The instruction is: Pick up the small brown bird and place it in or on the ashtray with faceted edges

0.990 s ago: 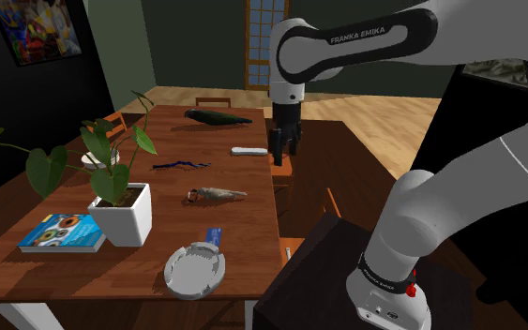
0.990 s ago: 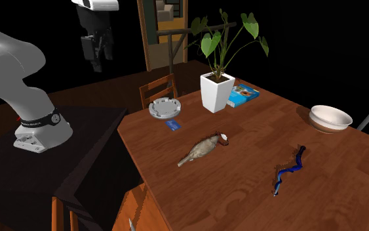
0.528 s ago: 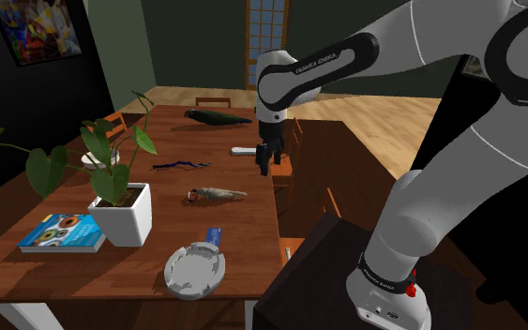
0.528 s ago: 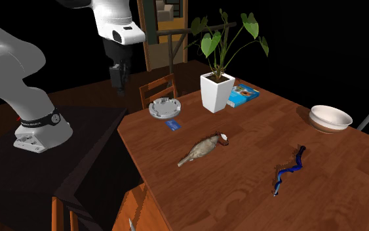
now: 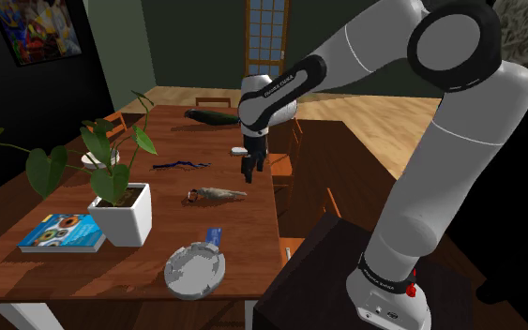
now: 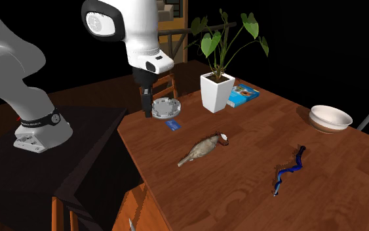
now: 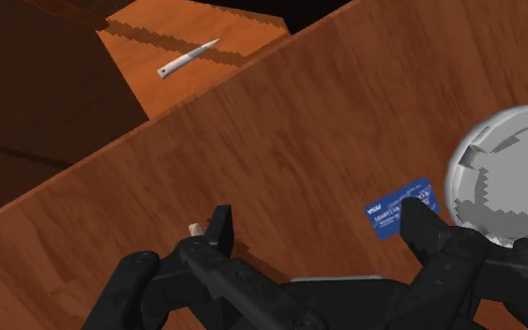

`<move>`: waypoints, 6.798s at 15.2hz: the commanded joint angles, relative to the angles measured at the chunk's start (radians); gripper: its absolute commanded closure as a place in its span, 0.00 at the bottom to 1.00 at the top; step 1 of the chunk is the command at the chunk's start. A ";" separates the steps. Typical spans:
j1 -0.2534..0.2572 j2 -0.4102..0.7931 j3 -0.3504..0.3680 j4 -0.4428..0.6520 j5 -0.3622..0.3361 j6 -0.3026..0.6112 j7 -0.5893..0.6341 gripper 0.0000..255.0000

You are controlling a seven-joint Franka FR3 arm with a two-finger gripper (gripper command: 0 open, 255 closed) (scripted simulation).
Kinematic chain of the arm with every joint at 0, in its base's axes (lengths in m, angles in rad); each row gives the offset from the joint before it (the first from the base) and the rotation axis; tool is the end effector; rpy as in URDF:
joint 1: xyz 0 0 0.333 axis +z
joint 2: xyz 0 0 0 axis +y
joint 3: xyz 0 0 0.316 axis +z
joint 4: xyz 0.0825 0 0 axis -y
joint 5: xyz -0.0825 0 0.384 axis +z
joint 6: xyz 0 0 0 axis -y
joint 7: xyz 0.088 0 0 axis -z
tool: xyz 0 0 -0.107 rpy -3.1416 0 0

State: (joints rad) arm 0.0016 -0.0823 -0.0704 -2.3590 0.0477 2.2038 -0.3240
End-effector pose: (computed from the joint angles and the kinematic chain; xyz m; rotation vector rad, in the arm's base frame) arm 0.4810 -0.0315 0.3552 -3.0638 -0.3477 0.0977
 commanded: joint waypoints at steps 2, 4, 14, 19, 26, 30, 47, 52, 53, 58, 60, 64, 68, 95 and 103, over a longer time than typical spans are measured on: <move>-0.003 0.113 -0.007 0.059 0.009 0.070 -0.051 0.00; -0.005 0.189 -0.007 0.106 0.018 0.109 -0.081 0.00; -0.032 0.569 0.019 0.424 0.049 0.222 -0.207 0.00; -0.040 0.694 0.030 0.538 0.051 0.247 -0.233 0.00; -0.041 0.753 0.034 0.550 0.055 0.293 -0.236 0.00; -0.041 0.753 0.034 0.551 0.055 0.293 -0.236 0.00; -0.039 0.701 0.030 0.541 0.051 0.251 -0.232 1.00; -0.036 0.652 0.027 0.538 0.046 0.206 -0.227 1.00; -0.036 0.643 0.026 0.538 0.045 0.196 -0.226 1.00; -0.034 0.598 0.023 0.541 0.041 0.148 -0.222 1.00; -0.033 0.581 0.022 0.543 0.039 0.128 -0.220 1.00; -0.004 0.527 0.027 0.477 0.032 0.143 -0.184 1.00; 0.054 0.448 0.043 0.355 0.021 0.189 -0.107 1.00; 0.382 0.269 0.208 0.015 -0.056 0.364 0.438 1.00; 0.389 0.366 0.198 0.012 -0.079 0.464 0.453 1.00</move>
State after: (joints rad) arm 0.3903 0.2686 0.1297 -2.3493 -0.0278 2.6537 0.1285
